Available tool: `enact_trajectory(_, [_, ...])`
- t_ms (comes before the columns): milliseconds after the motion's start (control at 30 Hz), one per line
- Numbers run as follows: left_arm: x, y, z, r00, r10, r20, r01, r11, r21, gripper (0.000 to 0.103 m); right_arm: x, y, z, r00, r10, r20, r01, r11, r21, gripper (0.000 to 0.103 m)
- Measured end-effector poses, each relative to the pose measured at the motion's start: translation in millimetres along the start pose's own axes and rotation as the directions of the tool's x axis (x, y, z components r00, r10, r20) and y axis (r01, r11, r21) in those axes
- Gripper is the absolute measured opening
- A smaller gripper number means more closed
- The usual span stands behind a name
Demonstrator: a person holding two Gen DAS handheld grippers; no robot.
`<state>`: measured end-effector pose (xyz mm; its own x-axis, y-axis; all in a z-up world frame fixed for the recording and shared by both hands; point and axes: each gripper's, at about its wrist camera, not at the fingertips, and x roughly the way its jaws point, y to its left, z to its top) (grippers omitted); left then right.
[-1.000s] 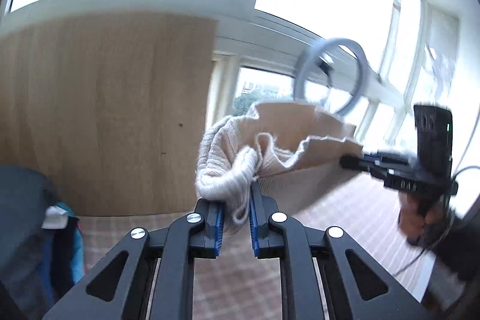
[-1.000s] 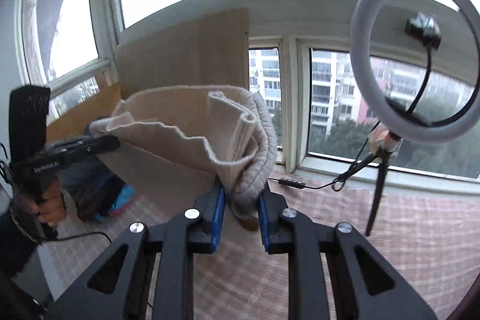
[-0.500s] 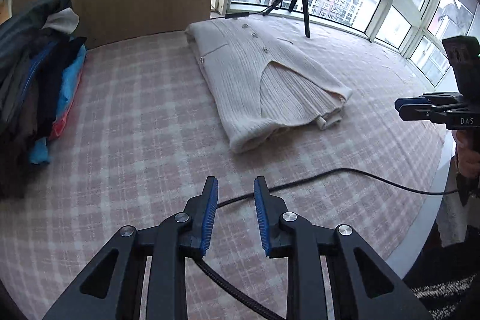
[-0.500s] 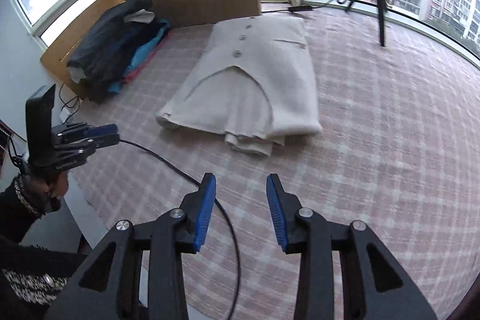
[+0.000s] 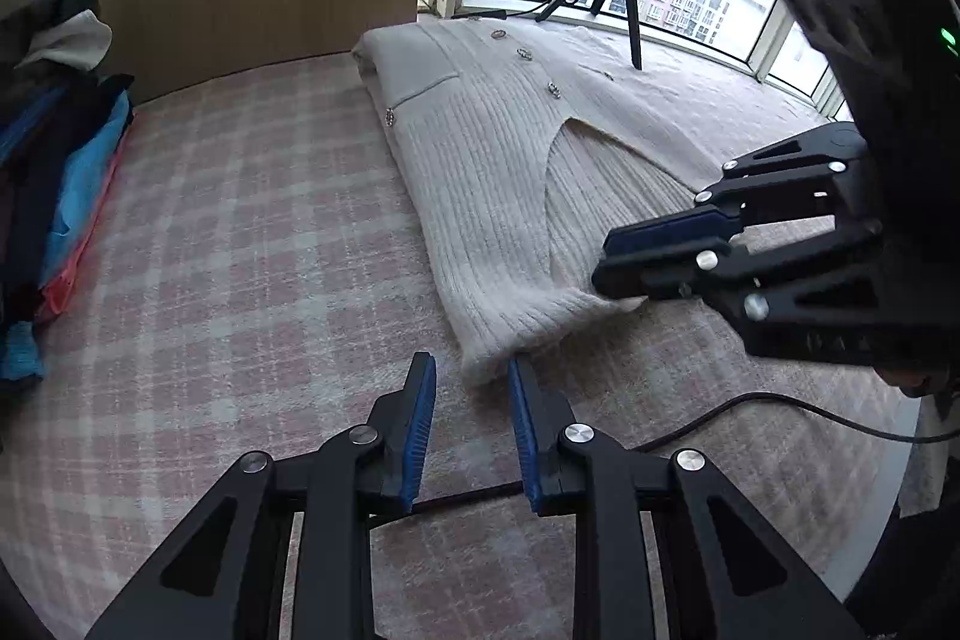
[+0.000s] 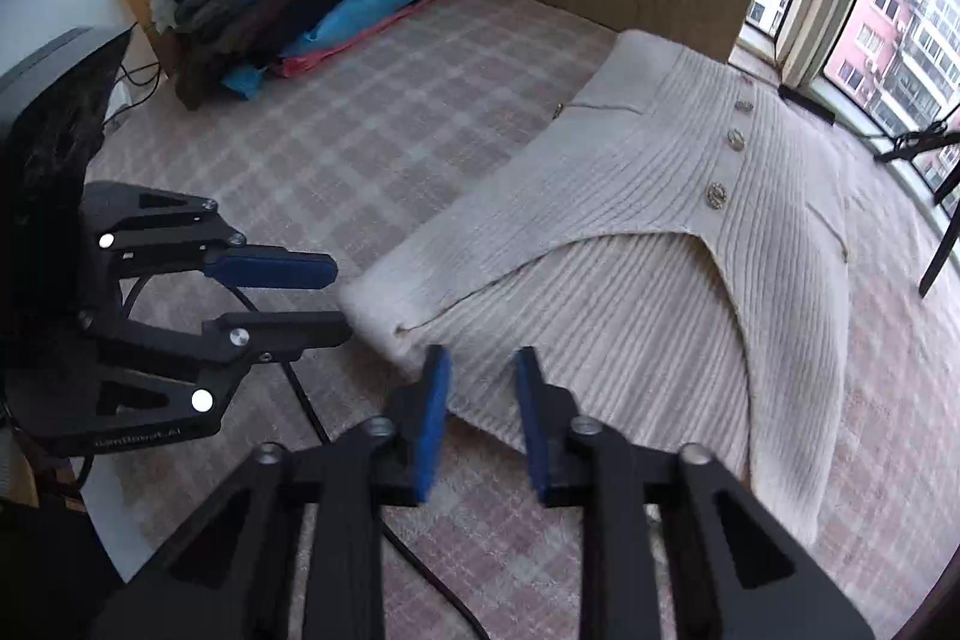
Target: Fold clothes
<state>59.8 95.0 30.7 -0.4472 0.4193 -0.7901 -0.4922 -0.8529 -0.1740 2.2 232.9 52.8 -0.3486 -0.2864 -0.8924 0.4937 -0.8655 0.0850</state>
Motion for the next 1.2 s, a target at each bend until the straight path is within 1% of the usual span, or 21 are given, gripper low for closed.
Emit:
enact_trajectory(33, [-5.9,-3.1,-1.7,1.000,-0.010,0.013,0.010,1.000,0.001,0.022,-2.6,-5.1,3.5,1.000,0.026,0.004,-0.026,0.999,0.022,0.004])
enact_trajectory(100, [-13.1,-14.2,-4.0,0.999,-0.047,0.025,0.047,0.999,0.020,0.022,-9.5,-10.3,9.5,0.999,0.029,0.036,-0.030,0.999,0.025,0.004])
enact_trajectory(167, [-10.3,-28.9,-3.9,0.998,-0.062,0.023,0.060,0.995,0.077,0.023,-14.4,-14.6,13.3,0.998,0.036,0.045,-0.037,0.999,0.026,0.004])
enact_trajectory(233, [-3.4,-35.4,-2.0,0.997,-0.069,0.020,0.066,0.994,0.092,0.024,-18.1,-16.8,9.9,0.995,0.093,0.033,-0.094,0.995,0.026,0.008])
enact_trajectory(267, [0.5,-34.8,-0.1,0.997,-0.075,0.022,0.073,0.994,0.082,0.024,-18.7,-14.0,5.0,0.995,0.100,0.019,-0.100,0.995,0.003,0.020])
enact_trajectory(300, [3.1,-30.7,2.9,0.995,-0.093,0.031,0.091,0.994,0.056,0.023,-19.3,-11.0,-0.4,0.995,0.101,0.008,-0.101,0.995,-0.022,0.027])
enact_trajectory(333, [5.4,-26.0,5.8,0.993,-0.113,0.042,0.112,0.993,0.029,0.022,-20.1,-7.4,-7.3,0.997,0.078,0.011,-0.078,0.995,-0.055,0.040])
enact_trajectory(367, [6.2,-20.4,8.9,0.989,-0.139,0.056,0.139,0.990,0.000,0.022,-19.9,-4.2,-13.6,0.998,0.057,0.013,-0.056,0.995,-0.083,0.043])
enact_trajectory(467, [6.5,-8.2,17.8,0.981,-0.175,0.081,0.180,0.982,-0.056,0.022,-14.0,-0.8,-23.6,1.000,0.018,-0.006,-0.019,0.992,-0.124,0.043])
enact_trajectory(567, [4.2,-11.0,22.6,0.984,-0.161,0.080,0.164,0.986,-0.032,0.022,-6.5,2.5,-22.2,0.999,-0.043,0.023,0.046,0.984,-0.170,0.043])
enact_trajectory(600, [3.4,-12.9,23.2,0.985,-0.155,0.079,0.157,0.987,-0.021,0.022,-2.1,2.0,-20.0,0.998,-0.057,0.022,0.060,0.982,-0.176,0.043])
enact_trajectory(633, [3.0,-15.6,21.9,0.987,-0.144,0.075,0.145,0.989,-0.008,0.022,3.0,-0.9,-16.6,0.998,-0.062,0.007,0.062,0.984,-0.167,0.029])
enact_trajectory(667, [2.6,-18.8,20.4,0.988,-0.134,0.072,0.133,0.991,0.008,0.022,7.8,-6.5,-12.3,0.998,-0.059,-0.017,0.056,0.989,-0.139,0.004])
enact_trajectory(700, [2.6,-23.1,18.4,0.990,-0.123,0.066,0.121,0.992,0.028,0.022,11.2,-12.4,-8.2,0.998,-0.053,-0.035,0.048,0.993,-0.109,0.003])
enact_trajectory(733, [2.4,-28.1,15.9,0.992,-0.111,0.063,0.107,0.993,0.052,0.022,9.2,-18.6,-4.4,0.999,-0.040,-0.028,0.038,0.996,-0.078,0.002])
enact_trajectory(867, [6.6,-45.5,10.0,0.997,-0.050,0.064,0.042,0.992,0.120,0.022,-13.5,-29.3,10.6,0.999,-0.003,0.042,0.004,1.000,-0.026,0.002])
enact_trajectory(933, [12.9,-47.5,12.3,0.998,-0.032,0.063,0.024,0.993,0.116,0.022,-22.0,-28.3,16.8,0.998,0.020,0.057,-0.019,1.000,-0.025,0.002])
enact_trajectory(1067, [31.0,-45.7,19.7,0.999,0.020,0.050,-0.025,0.995,0.094,0.022,-24.6,-25.1,20.0,0.998,0.016,0.062,-0.014,0.999,-0.036,0.002])
enact_trajectory(1133, [36.8,-44.5,21.8,0.999,0.020,0.046,-0.024,0.996,0.085,0.022,-23.3,-27.6,21.6,0.998,0.026,0.061,-0.024,0.999,-0.025,0.002])
enact_trajectory(1167, [38.6,-43.9,22.5,0.999,0.015,0.046,-0.019,0.997,0.080,0.021,-23.5,-28.6,21.3,0.998,0.025,0.062,-0.024,1.000,-0.021,0.002])
enact_trajectory(1200, [40.5,-43.3,23.3,0.999,0.010,0.046,-0.014,0.997,0.075,0.011,-23.6,-29.5,21.1,0.998,0.024,0.063,-0.023,1.000,-0.016,0.002])
